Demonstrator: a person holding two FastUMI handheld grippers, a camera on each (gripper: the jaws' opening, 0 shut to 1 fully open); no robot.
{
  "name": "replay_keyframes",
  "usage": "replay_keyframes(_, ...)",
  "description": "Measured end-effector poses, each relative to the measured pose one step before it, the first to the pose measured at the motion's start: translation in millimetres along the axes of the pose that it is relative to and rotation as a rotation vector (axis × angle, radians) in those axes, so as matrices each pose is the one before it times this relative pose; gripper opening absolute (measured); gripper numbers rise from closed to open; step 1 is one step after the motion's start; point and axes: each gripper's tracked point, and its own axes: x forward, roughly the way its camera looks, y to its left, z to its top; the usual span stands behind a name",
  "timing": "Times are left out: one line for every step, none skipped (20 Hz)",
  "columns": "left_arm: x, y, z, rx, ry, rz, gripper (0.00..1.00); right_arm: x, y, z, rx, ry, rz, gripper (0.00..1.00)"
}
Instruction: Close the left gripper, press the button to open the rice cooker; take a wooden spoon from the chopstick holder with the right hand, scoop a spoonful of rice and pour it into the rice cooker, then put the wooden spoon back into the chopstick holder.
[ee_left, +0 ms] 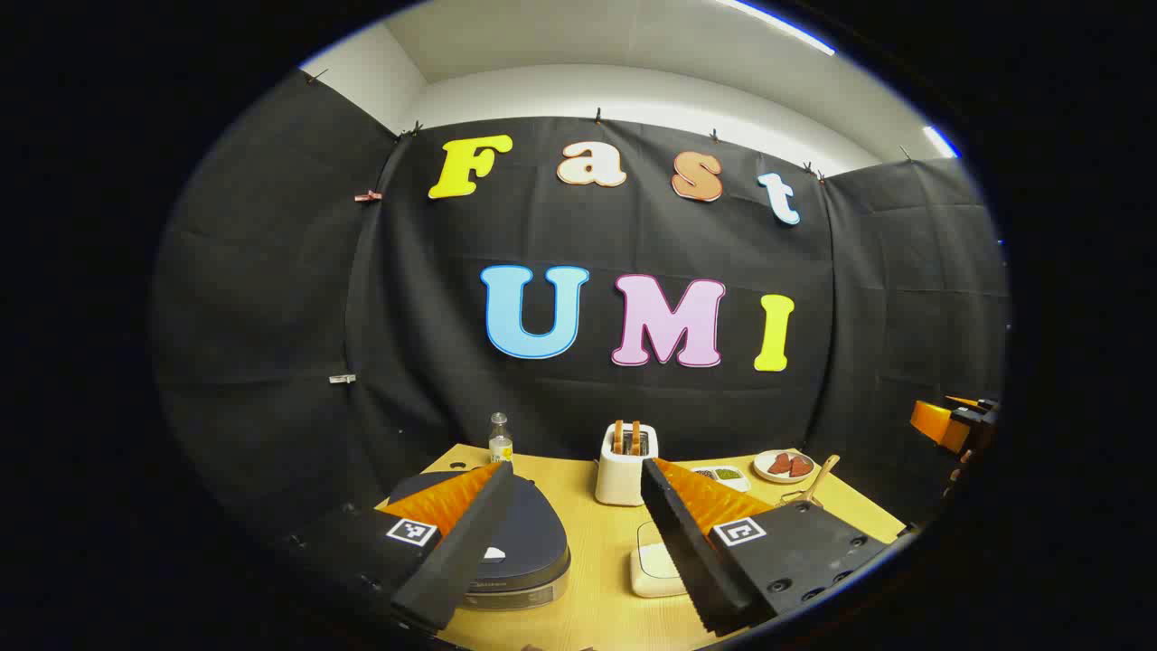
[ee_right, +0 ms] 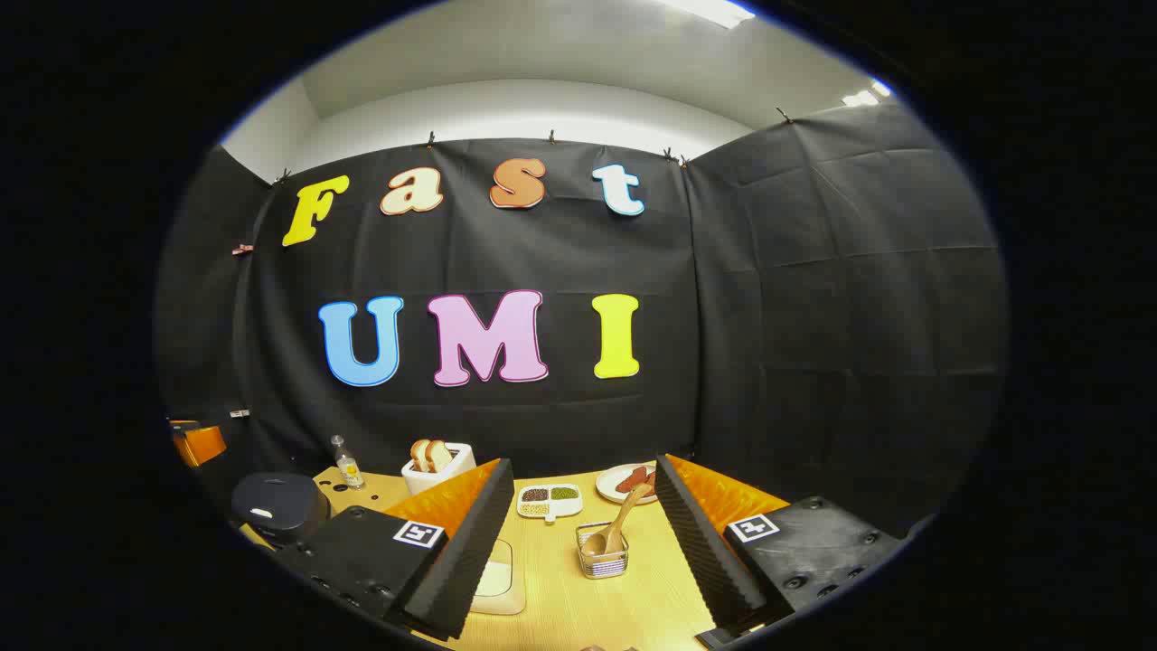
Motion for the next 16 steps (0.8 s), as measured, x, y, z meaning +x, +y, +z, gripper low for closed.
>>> replay_keyframes(0.39, 1.85, 0.77, -0.00175, 0.00027, 0.00444, 0.95, -0.35, 0.31, -0.07, -0.00171, 0.00206, 0.00090, 0.98)
replay_keyframes(-0.15, 2.17, -1.72, -0.00185, 0.00097, 0.00486, 0.95, 0.06, 0.10, -0.58, -0.00163, 0.00265, 0.00048, 0.98)
replay_keyframes(-0.45, 1.98, 0.00, -0.00185, 0.00138, 0.00340, 0.95, 0.14, 0.23, -0.37, -0.00072, 0.00315, 0.00090, 0.98)
replay_keyframes(0.57, 1.64, -0.71, -0.00217, 0.00164, 0.00334, 0.95, -0.65, 0.12, -0.94, -0.00002, 0.00283, 0.00055, 0.98)
replay_keyframes(-0.63, 1.86, 0.29, -0.00158, 0.00177, 0.00406, 0.95, 0.15, 0.19, 0.11, 0.00052, 0.00170, 0.00167, 0.98)
replay_keyframes(0.41, 1.93, -1.92, -0.00104, 0.00225, 0.00342, 0.95, 0.98, 0.00, -0.41, -0.00043, 0.00102, 0.00071, 0.98)
replay_keyframes(0.27, 1.29, 1.02, 0.00037, 0.00180, 0.00258, 0.95, -0.06, -0.33, 0.06, -0.00102, 0.00122, -0.00002, 0.98)
replay_keyframes(-0.53, 1.21, -1.16, 0.00260, 0.00049, 0.00255, 0.95, 0.26, -0.21, 0.38, 0.00059, 0.00041, 0.00046, 0.98)
replay_keyframes(0.33, 0.81, 1.39, 0.00354, -0.00084, 0.00165, 0.95, -0.35, -0.11, 0.30, 0.00152, 0.00121, 0.00037, 0.98)
replay_keyframes(0.25, 0.50, 0.30, 0.00418, -0.00061, 0.00120, 0.95, -0.63, 0.19, -1.39, 0.00181, 0.00113, 0.00120, 0.98)
replay_keyframes(0.89, -0.52, 0.94, 0.00445, -0.00023, -0.00009, 0.95, -0.28, 0.40, 0.14, 0.00001, 0.00035, 0.00073, 0.98)
replay_keyframes(-1.12, -0.42, -0.46, 0.00254, -0.00053, -0.00163, 0.95, 0.25, -0.33, -0.21, -0.00050, 0.00179, -0.00009, 0.98)
replay_keyframes(-0.83, -1.02, 1.20, 0.00219, -0.00069, -0.00322, 0.95, -0.34, 0.44, 0.04, 0.00043, 0.00087, 0.00185, 0.98)
replay_keyframes(0.03, -1.50, -0.76, 0.00275, 0.00052, -0.00205, 0.95, -0.46, -0.76, -0.74, 0.00031, 0.00057, 0.00012, 0.98)
replay_keyframes(0.03, -1.66, 0.15, 0.00231, 0.00138, -0.00328, 0.95, -0.24, -0.92, -0.40, 0.00011, 0.00068, -0.00028, 0.98)
replay_keyframes(-0.67, -2.29, -1.17, 0.00079, 0.00149, -0.00536, 0.95, -0.16, -0.50, -0.39, 0.00018, 0.00091, -0.00043, 0.98)
